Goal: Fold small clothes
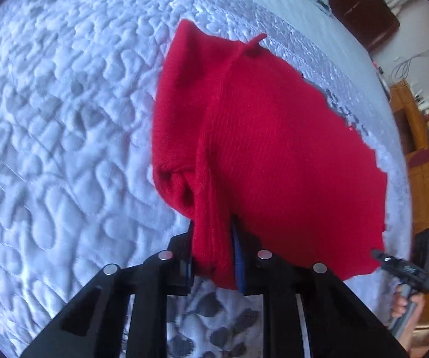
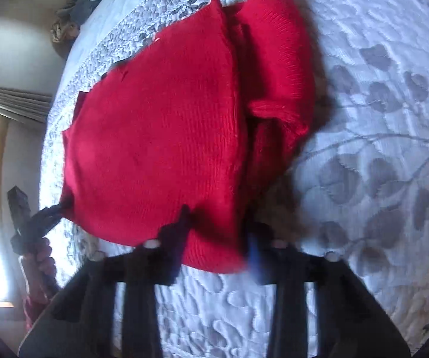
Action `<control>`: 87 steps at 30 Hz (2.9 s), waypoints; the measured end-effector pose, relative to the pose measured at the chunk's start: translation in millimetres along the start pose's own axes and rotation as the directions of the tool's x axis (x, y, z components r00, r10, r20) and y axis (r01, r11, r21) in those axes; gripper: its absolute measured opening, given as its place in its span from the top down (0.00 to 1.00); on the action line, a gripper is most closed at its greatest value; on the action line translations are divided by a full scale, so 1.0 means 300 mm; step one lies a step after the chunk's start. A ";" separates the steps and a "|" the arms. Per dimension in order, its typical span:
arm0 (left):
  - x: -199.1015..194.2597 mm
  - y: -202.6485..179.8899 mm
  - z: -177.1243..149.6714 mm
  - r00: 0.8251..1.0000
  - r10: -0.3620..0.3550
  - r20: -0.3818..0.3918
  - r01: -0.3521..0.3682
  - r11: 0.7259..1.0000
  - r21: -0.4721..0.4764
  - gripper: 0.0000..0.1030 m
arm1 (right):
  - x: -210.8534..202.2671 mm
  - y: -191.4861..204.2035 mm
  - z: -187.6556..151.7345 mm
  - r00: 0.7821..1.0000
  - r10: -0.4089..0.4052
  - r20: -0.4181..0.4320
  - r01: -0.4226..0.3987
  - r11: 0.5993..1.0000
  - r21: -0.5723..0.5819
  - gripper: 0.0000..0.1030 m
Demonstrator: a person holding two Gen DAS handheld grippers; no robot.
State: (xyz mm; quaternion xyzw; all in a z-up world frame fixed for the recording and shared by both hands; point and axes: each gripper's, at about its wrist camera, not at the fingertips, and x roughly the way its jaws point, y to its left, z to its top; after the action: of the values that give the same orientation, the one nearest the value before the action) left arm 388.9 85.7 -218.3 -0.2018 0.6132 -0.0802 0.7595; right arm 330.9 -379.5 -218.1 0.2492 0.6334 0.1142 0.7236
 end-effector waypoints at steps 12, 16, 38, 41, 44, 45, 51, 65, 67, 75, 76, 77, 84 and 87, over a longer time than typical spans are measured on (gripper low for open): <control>-0.186 -0.031 -0.118 0.999 -0.025 0.042 0.025 1.000 0.005 0.85 | -0.207 0.037 -0.063 0.999 0.012 0.044 -0.010 0.999 -0.052 0.91; -0.252 -0.039 -0.233 0.999 -0.033 0.040 0.031 0.999 0.039 0.85 | -0.273 0.067 -0.160 0.999 -0.021 0.033 0.024 0.995 -0.098 0.91; -0.223 0.029 -0.789 0.998 0.053 0.028 -0.057 0.980 0.189 0.82 | -0.198 -0.134 -0.611 0.986 -0.169 0.013 0.170 0.983 -0.063 0.91; -0.220 0.009 -0.804 0.995 0.082 0.062 -0.094 0.969 0.226 0.81 | -0.197 -0.129 -0.624 0.981 -0.188 0.045 0.190 0.980 -0.065 0.90; -0.220 -0.003 -0.800 0.993 0.092 0.075 -0.107 0.968 0.226 0.81 | -0.200 -0.115 -0.642 0.977 -0.205 0.052 0.208 0.975 -0.075 0.90; -0.224 -0.011 -0.800 0.993 0.094 0.078 -0.110 0.967 0.229 0.80 | -0.206 -0.110 -0.649 0.978 -0.205 0.050 0.208 0.975 -0.079 0.88; -0.352 -0.029 -0.788 0.987 0.135 0.085 -0.153 0.953 0.263 0.50 | -0.330 -0.084 -0.642 0.980 -0.182 0.081 0.190 0.976 -0.104 0.62; -0.165 -0.259 -0.182 0.945 0.282 0.168 -0.322 0.893 0.313 0.42 | -0.296 0.023 -0.129 0.976 -0.185 0.116 0.201 0.970 -0.140 0.55; -0.104 -0.253 -0.153 0.950 0.279 0.141 -0.310 0.897 0.315 0.42 | -0.220 -0.001 -0.060 0.976 -0.197 0.088 0.207 0.970 -0.125 0.54; 0.011 -0.242 -0.094 0.972 0.210 0.102 -0.231 0.921 0.314 0.91 | -0.083 -0.018 0.057 0.985 -0.160 0.060 0.168 0.972 -0.166 0.96; 0.003 -0.243 -0.088 0.976 0.192 0.101 -0.214 0.926 0.312 0.96 | -0.086 -0.010 0.062 0.985 -0.157 0.067 0.167 0.970 -0.179 0.96; -0.014 -0.243 -0.084 0.977 0.183 0.110 -0.208 0.930 0.304 0.96 | -0.100 0.002 0.063 0.984 -0.157 0.088 0.172 0.965 -0.196 0.97; -0.046 -0.226 -0.078 0.958 0.200 0.206 -0.253 0.927 0.277 0.96 | -0.186 -0.037 0.079 0.972 -0.145 0.185 0.171 0.976 -0.132 0.97; 0.041 -0.188 -0.101 0.953 0.237 0.188 -0.283 0.918 0.277 0.96 | -0.089 -0.093 0.073 0.970 -0.207 0.130 0.220 0.971 -0.095 0.97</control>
State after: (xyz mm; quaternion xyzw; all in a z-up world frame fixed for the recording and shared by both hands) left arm 369.8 23.9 -211.5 -0.0056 0.5559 -0.0552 0.8294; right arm 343.6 -420.9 -207.7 0.1462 0.6052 0.0548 0.7807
